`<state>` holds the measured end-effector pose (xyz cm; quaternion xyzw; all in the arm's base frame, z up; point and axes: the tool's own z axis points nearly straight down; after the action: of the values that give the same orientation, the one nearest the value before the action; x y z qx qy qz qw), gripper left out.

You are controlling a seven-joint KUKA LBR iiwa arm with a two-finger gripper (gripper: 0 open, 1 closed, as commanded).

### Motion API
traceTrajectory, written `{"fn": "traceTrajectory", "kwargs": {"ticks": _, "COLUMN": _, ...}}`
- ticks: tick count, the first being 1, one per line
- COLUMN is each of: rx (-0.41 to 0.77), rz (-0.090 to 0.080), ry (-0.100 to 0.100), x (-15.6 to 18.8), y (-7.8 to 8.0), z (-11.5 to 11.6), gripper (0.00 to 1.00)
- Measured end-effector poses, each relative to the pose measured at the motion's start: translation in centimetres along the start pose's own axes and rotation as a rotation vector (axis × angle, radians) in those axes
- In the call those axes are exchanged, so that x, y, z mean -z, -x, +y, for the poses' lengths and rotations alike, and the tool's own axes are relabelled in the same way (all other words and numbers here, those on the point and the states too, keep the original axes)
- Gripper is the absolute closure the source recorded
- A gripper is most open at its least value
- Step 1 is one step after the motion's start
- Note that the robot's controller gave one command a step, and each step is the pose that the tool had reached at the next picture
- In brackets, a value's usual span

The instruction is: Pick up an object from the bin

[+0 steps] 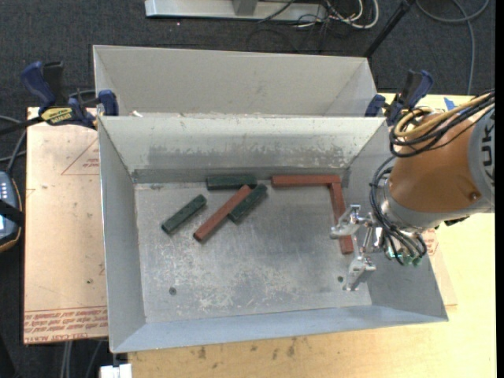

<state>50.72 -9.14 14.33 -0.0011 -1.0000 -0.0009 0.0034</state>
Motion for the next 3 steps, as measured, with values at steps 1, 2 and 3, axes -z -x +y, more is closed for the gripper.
{"fn": "traceTrajectory", "kwargs": {"ticks": 1, "rx": 0.001, "rz": -0.004, "ry": 0.000, "x": 0.2, "y": 0.1, "z": 0.0, "gripper": 0.00}}
{"fn": "traceTrajectory", "kwargs": {"ticks": 2, "rx": 0.039, "rz": -0.007, "ry": -0.001, "x": 2.7, "y": -0.3, "z": 1.2, "gripper": 0.00}}
{"fn": "traceTrajectory", "kwargs": {"ticks": 3, "rx": 0.064, "rz": -0.012, "ry": -0.002, "x": 1.6, "y": 5.3, "z": -1.7, "gripper": 0.00}}
